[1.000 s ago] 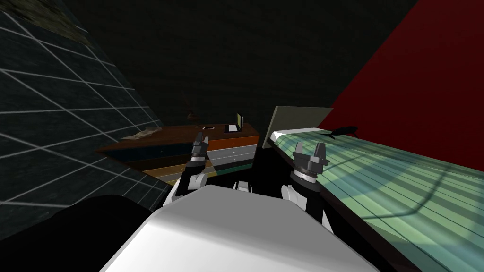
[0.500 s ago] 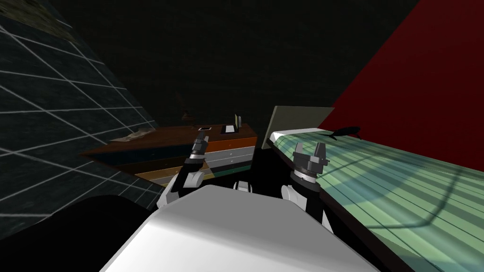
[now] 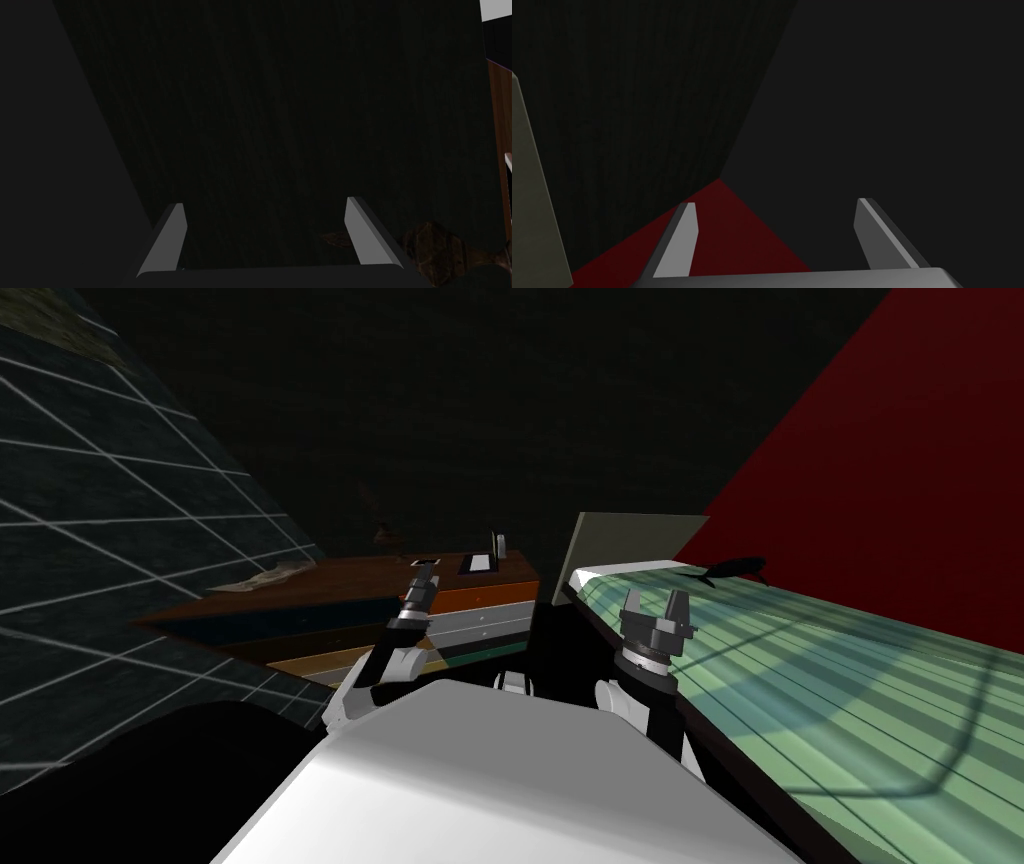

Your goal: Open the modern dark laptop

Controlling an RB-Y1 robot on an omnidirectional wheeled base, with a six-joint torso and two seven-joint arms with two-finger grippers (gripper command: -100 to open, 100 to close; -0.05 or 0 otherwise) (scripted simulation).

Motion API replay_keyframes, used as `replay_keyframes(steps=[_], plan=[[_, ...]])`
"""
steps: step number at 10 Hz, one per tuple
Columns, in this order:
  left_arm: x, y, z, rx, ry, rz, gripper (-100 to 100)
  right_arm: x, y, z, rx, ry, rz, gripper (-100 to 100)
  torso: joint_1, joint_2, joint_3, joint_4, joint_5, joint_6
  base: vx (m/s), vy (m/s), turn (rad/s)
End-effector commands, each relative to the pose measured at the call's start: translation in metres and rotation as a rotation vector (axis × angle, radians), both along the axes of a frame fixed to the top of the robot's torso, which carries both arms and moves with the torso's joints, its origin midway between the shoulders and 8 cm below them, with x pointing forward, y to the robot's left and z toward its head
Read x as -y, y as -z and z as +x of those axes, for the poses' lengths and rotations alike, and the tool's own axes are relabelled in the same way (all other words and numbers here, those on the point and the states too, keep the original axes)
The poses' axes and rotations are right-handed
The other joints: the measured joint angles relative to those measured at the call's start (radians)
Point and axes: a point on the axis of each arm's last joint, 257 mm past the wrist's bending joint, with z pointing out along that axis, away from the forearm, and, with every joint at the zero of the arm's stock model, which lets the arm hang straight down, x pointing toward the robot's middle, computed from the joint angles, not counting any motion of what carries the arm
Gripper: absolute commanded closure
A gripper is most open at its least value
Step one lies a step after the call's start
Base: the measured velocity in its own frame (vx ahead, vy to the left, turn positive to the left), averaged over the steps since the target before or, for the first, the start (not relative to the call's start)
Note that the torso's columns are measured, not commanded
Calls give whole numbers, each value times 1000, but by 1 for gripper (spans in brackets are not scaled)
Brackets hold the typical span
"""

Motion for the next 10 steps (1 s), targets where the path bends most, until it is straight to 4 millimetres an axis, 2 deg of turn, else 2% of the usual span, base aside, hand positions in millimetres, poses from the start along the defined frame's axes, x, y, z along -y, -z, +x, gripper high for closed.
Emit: replay_keyframes(steps=[1, 10], plan=[[-7, 3, 4, -39, -20, 1, -100, 0, 0, 0, 0, 0, 0, 0, -2, -1, -1, 0, -1, 0, 74, -72, 6], [-37, 9, 18, -179, -93, 29, -100, 0, 0, 0, 0, 0, 0, 0, 0, 1, 0, 0, 0, 0, 72, -64, -12]])
